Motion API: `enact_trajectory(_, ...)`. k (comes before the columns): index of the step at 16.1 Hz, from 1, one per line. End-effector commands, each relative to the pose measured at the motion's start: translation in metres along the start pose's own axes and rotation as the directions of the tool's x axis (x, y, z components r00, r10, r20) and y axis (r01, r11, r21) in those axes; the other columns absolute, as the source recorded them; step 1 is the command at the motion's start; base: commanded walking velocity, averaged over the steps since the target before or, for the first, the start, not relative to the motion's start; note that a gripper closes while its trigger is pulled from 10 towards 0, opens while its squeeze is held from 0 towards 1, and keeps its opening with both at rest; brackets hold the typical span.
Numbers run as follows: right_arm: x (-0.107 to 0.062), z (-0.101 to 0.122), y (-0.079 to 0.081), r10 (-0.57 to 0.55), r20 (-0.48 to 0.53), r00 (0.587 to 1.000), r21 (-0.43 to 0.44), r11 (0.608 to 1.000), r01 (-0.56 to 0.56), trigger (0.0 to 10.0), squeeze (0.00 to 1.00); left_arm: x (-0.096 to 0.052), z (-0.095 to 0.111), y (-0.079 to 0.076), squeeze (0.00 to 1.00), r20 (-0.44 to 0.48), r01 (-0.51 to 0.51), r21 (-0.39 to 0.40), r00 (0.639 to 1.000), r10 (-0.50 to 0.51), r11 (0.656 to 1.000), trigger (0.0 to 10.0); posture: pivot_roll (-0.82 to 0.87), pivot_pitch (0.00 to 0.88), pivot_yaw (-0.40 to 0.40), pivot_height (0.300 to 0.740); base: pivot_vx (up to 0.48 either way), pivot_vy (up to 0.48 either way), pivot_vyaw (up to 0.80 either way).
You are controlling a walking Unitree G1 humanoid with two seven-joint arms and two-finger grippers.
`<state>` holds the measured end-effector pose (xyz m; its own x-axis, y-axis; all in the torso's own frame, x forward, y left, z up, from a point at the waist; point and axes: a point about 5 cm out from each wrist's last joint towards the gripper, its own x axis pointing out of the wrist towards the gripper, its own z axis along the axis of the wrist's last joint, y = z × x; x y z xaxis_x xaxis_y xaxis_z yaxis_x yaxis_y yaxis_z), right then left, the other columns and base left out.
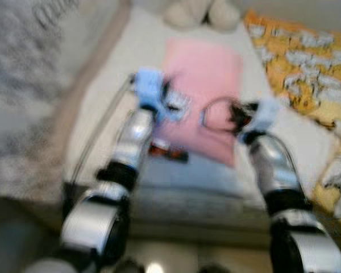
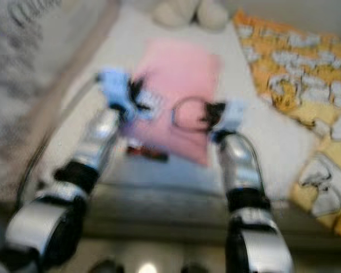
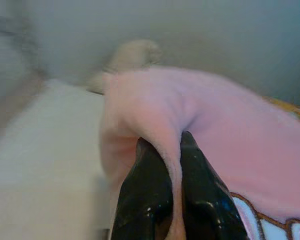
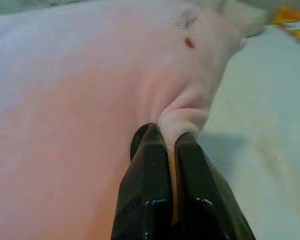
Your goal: Clean up the room
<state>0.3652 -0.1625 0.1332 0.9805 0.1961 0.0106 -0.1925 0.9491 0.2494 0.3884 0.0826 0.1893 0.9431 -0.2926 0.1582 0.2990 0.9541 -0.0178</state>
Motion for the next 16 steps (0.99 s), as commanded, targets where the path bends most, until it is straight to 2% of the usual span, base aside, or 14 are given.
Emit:
enact_trajectory(1,-0.002,0.008,-0.012,-0.037,0.021,0.999,-0.003,0.999,0.038,10.0,0.00,0.004,0.009,-0.009,0.00,0.033,0.013,0.001,0.999,-0.013,1.000,10.0,0.05,0.000,-0.051,0.740,0.000,0.480,0.00)
enact_trajectory(4,-0.003,0.003,-0.011,-0.033,0.000,0.999,-0.023,0.999,0.033,10.0,0.00,0.004,0.006,-0.008,0.00,0.014,0.007,0.033,1.000,-0.007,0.999,10.0,0.06,0.000,-0.052,0.740,0.000,0.480,0.43)
enact_trajectory(5,-0.003,0.003,-0.011,-0.038,0.006,0.999,-0.013,0.999,0.038,10.0,0.00,0.005,0.002,-0.008,0.00,-0.022,0.003,0.057,1.000,-0.002,0.998,10.0,0.06,0.000,-0.052,0.740,0.000,0.000,0.00)
enact_trajectory(7,-0.003,0.003,-0.011,-0.036,0.004,0.999,-0.020,0.999,0.036,10.0,0.00,0.005,0.000,-0.009,0.00,-0.039,0.007,0.055,0.999,-0.005,0.998,10.0,0.06,0.000,-0.055,0.740,0.000,0.000,0.00)
enact_trajectory(16,-0.004,-0.001,-0.011,-0.034,-0.006,0.999,-0.024,0.999,0.034,10.0,0.00,0.004,-0.003,-0.015,0.00,-0.037,0.007,0.071,0.999,-0.004,0.997,10.0,0.06,0.000,-0.054,0.740,0.472,0.000,0.00)
